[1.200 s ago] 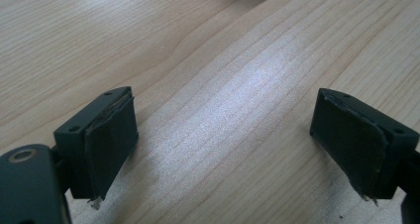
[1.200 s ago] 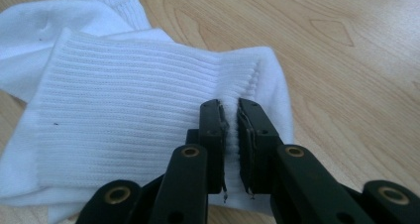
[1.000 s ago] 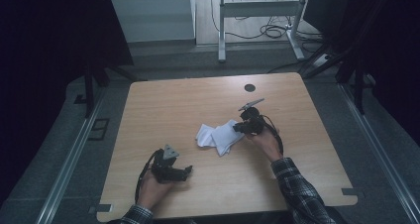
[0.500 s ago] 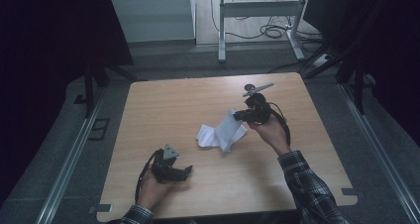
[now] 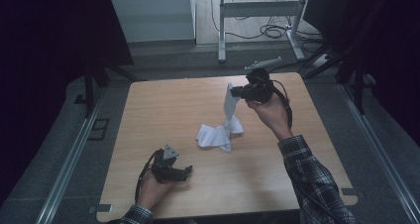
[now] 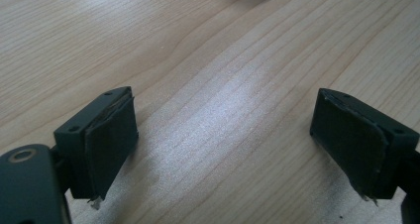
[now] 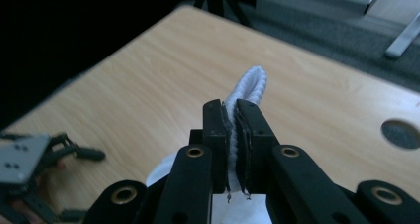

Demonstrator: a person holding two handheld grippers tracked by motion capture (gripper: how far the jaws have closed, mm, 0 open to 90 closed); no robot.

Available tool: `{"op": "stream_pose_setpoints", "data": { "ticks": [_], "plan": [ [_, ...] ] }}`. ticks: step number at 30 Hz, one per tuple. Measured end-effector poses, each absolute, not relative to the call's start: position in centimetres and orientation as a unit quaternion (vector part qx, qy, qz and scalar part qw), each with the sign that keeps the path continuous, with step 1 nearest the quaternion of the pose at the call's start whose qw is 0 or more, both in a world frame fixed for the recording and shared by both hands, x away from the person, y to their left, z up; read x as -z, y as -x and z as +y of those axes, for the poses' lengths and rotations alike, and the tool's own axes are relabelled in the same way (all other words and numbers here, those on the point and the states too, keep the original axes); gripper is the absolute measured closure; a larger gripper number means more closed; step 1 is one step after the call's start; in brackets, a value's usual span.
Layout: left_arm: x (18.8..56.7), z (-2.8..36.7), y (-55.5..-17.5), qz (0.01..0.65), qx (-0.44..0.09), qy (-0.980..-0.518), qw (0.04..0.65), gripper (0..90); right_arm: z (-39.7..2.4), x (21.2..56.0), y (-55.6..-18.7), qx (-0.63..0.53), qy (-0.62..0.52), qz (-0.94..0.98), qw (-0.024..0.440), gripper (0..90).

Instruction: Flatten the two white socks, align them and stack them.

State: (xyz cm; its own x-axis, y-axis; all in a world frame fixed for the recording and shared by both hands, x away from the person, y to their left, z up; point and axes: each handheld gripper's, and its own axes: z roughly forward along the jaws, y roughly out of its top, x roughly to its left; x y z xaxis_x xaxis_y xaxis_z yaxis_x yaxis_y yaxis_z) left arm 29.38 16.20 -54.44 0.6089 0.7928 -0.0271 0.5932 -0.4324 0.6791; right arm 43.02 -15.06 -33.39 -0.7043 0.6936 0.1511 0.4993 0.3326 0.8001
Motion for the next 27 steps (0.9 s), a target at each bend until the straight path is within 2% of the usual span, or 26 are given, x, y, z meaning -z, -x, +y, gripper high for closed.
{"op": "stream_pose_setpoints", "data": {
  "ticks": [2,5,11,14,15,17,18,27],
  "plan": [
    [54.4,16.2,-29.4,0.416,-0.15,-0.833,0.333,10.9,-15.2,32.7,-43.0,-0.45,-0.369,0.805,0.115,83.2],
    [54.4,16.2,-29.4,0.415,-0.149,-0.835,0.33,10.9,-15.9,30.0,-42.5,-0.477,-0.37,0.787,0.13,83.2],
    [54.4,16.2,-29.4,0.415,-0.149,-0.835,0.331,11.0,-18.0,29.1,-42.1,-0.484,-0.384,0.774,0.142,82.8],
    [54.4,16.2,-29.4,0.416,-0.15,-0.833,0.333,11.0,-19.5,30.7,-42.5,-0.473,-0.402,0.772,0.138,82.7],
    [54.5,16.2,-29.4,0.416,-0.151,-0.832,0.334,11.0,-20.7,32.3,-42.8,-0.464,-0.418,0.77,0.132,82.6],
    [54.5,16.2,-29.4,0.416,-0.151,-0.833,0.333,11.0,-20.9,32.7,-42.9,-0.461,-0.421,0.77,0.132,82.6],
    [54.5,16.2,-29.4,0.416,-0.151,-0.833,0.333,10.9,-22.2,34.5,-43.2,-0.45,-0.436,0.769,0.127,82.5],
    [54.4,16.2,-29.4,0.416,-0.15,-0.833,0.333,11.0,-27.3,40.8,-42.9,-0.407,-0.485,0.764,0.122,82.1]
  ]
}}
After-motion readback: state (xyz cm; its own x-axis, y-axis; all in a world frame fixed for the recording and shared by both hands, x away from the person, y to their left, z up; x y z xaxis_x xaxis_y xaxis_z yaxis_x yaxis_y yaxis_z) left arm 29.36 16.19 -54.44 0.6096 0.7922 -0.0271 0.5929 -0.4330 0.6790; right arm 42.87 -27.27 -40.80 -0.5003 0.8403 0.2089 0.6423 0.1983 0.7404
